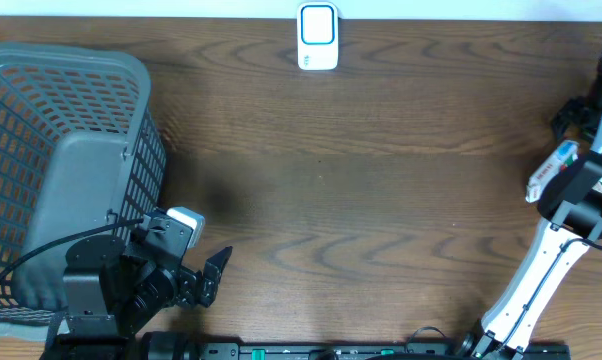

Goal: Scan the item barcode
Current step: 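Carry chocolate bar right and release it at the right table edge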

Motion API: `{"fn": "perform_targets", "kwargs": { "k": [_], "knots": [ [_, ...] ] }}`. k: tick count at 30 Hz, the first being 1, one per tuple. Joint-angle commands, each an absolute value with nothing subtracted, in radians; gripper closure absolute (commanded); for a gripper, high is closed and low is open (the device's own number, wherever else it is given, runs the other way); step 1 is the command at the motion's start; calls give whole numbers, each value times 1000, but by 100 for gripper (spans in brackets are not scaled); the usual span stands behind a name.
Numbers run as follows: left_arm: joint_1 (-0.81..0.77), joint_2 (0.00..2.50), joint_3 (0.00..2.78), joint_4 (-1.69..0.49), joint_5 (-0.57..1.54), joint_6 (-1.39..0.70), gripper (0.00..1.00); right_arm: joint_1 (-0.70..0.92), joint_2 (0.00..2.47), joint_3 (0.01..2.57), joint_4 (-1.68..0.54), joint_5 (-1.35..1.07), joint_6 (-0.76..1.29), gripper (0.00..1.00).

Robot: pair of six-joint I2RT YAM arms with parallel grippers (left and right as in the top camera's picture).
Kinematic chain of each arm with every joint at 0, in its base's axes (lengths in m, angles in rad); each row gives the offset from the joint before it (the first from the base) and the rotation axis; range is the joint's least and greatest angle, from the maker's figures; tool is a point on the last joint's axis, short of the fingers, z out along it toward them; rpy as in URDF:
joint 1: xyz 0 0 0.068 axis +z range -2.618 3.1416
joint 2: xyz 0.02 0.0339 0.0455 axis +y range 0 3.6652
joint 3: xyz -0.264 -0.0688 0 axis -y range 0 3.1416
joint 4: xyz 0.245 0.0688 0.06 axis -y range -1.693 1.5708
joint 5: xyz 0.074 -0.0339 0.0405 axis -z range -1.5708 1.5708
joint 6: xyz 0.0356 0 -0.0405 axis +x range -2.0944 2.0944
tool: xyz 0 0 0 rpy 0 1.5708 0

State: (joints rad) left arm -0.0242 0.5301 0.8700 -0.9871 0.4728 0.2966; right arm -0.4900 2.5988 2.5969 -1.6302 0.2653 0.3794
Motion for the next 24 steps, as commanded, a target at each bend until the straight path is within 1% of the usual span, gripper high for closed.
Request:
{"fn": "perform_targets", "kwargs": {
  "k": [1, 6, 8, 11, 14, 16, 19, 22, 24],
  "knots": [
    [-24, 529, 869, -987, 486, 314, 13, -521, 2568, 2635, -1647, 194, 400, 1],
    [-24, 529, 869, -987, 486, 314, 13, -528, 2436, 2699, -1652, 93, 399, 1],
    [-24, 529, 869, -987, 486, 314, 13, -522, 2344, 2723, -1631, -8, 396, 1],
    [-24, 529, 869, -987, 486, 314, 13, -516, 2187, 2741, -1554, -247, 397, 1],
    [-24, 529, 869, -987, 486, 314, 13, -514, 2027, 2741, -1414, -495, 440, 1],
    [-24, 529, 869, -987, 486, 314, 13, -514, 1929, 2741, -1301, -585, 509, 1],
    [-24, 529, 869, -987, 486, 314, 13, -513, 1788, 2741, -1111, -622, 614, 1],
    [-24, 529, 869, -987, 486, 314, 13, -513, 1654, 2741, -915, -619, 620, 1],
    [-24, 529, 869, -987, 486, 314, 13, -513, 1576, 2741, -838, -619, 604, 1]
  ]
}}
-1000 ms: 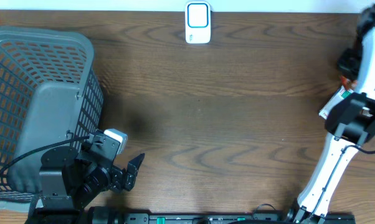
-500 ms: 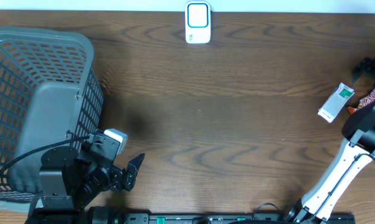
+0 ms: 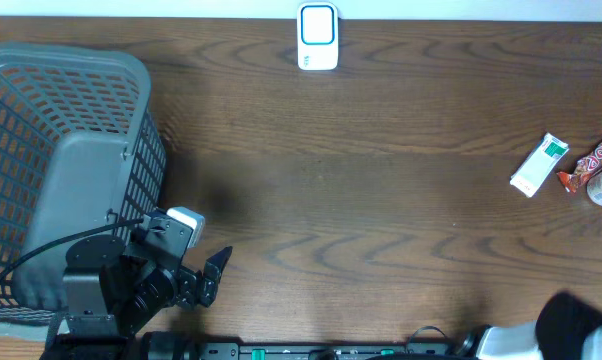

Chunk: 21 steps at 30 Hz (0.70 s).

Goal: Scan the item barcode

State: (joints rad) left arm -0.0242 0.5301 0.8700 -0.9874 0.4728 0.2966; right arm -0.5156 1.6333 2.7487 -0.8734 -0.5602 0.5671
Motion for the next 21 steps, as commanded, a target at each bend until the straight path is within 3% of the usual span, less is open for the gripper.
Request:
{"fn": "perform_targets", "kwargs": {
  "k": [1, 11, 21],
  "knots": [
    [-24, 529, 869, -987, 486, 314, 13, -513, 1540, 2741, -818, -619, 580, 1],
    [-24, 529, 869, -987, 486, 314, 13, -495, 1228, 2741, -931, -604, 372, 1],
    [-24, 529, 869, -987, 486, 314, 13, -346, 1144, 2731, -920, -547, 501, 1]
  ]
}}
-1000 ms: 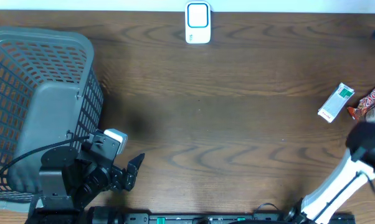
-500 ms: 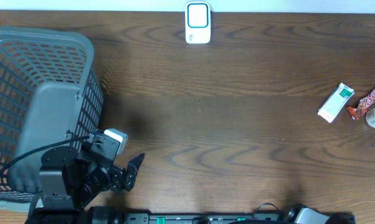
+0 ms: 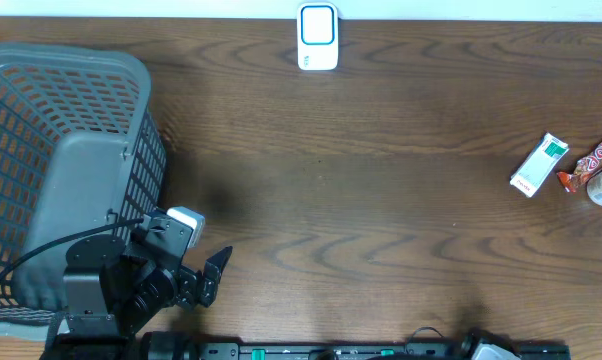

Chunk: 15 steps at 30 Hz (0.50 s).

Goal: Scan the item barcode

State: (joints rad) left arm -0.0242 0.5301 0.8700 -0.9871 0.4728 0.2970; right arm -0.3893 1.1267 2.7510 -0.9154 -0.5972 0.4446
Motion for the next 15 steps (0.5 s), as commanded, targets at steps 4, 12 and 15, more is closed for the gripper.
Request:
{"fn": "perform_targets", "kwargs": {
  "k": [4, 12, 15],
  "knots": [
    [-24, 529, 869, -987, 486, 314, 13, -210, 1144, 2674, -917, -541, 475, 1],
    [-24, 529, 869, -987, 486, 314, 13, 54, 1145, 2572, -777, -286, 199, 1],
    [-24, 529, 869, -987, 486, 314, 13, 72, 1078, 2476, -928, -205, 104, 2]
  ]
}}
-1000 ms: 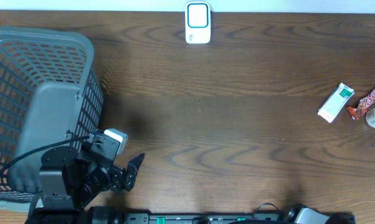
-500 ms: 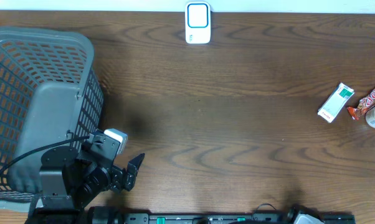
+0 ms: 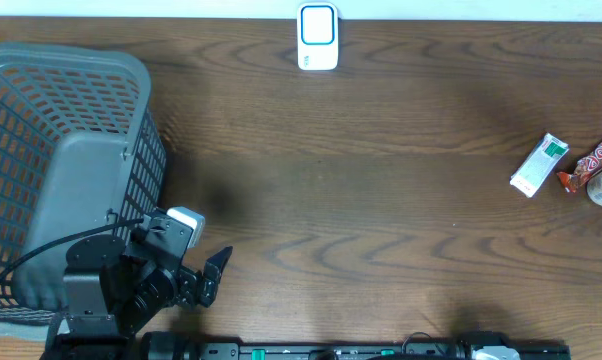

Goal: Scan the item barcode

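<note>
The white barcode scanner (image 3: 318, 37) with a blue face stands at the table's far edge, in the middle. A white and green box (image 3: 538, 165) lies flat near the right edge, with nothing holding it. Beside it are a red-brown snack wrapper (image 3: 591, 164) and a green and white item cut off by the frame. My left gripper (image 3: 217, 274) rests low at the front left, far from the items, and its jaws are too dark to read. Of the right arm only a sliver (image 3: 489, 351) shows at the bottom edge; its gripper is out of view.
A large grey mesh basket (image 3: 71, 150) fills the left side, right behind the left arm. The wooden table (image 3: 361, 200) stretches between the basket and the items at the right.
The sliver of the right arm at the bottom edge has shifted slightly. The box, the other items, the scanner and the left arm are where they were.
At first the right arm reached over the items at the right edge, with the white and green box at its gripper. Then the arm was down in the bottom right corner and the box lay free on the table. Since then it has been almost out of view.
</note>
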Motion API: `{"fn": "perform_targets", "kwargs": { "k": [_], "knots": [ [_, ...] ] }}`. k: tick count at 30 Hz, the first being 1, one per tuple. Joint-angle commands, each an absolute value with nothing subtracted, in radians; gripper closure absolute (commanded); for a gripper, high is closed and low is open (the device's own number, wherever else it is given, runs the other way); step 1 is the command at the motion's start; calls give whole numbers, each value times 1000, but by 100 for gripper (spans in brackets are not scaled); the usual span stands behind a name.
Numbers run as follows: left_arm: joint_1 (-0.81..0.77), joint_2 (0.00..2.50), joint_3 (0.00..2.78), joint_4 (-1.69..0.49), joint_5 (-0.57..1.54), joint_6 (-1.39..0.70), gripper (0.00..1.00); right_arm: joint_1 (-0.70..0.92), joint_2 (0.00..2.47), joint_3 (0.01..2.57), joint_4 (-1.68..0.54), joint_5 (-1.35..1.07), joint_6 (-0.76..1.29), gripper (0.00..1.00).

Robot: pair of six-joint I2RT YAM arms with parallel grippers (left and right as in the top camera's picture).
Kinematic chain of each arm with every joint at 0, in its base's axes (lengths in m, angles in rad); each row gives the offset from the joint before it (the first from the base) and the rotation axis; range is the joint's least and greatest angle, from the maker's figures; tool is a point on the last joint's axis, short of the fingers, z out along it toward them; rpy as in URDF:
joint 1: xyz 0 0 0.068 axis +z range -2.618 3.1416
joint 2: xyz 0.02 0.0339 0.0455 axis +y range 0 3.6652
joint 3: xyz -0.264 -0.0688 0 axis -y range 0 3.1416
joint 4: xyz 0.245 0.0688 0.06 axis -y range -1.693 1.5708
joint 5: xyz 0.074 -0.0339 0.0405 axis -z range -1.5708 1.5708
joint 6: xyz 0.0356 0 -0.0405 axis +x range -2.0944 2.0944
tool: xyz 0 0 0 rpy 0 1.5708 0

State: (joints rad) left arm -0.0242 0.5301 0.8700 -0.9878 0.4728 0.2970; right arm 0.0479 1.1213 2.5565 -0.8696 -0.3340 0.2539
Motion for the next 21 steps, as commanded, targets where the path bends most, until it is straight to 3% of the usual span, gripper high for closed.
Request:
{"fn": "perform_targets", "kwargs": {
  "k": [1, 11, 21],
  "knots": [
    [-24, 529, 869, -987, 486, 314, 13, 77, 1029, 2395, -953, -182, 103, 2],
    [-24, 529, 869, -987, 486, 314, 13, 84, 424, 1401, -749, -161, 102, 1],
    [-24, 530, 869, -987, 486, 314, 13, 7, 230, 889, -503, -132, -168, 1]
  ]
}}
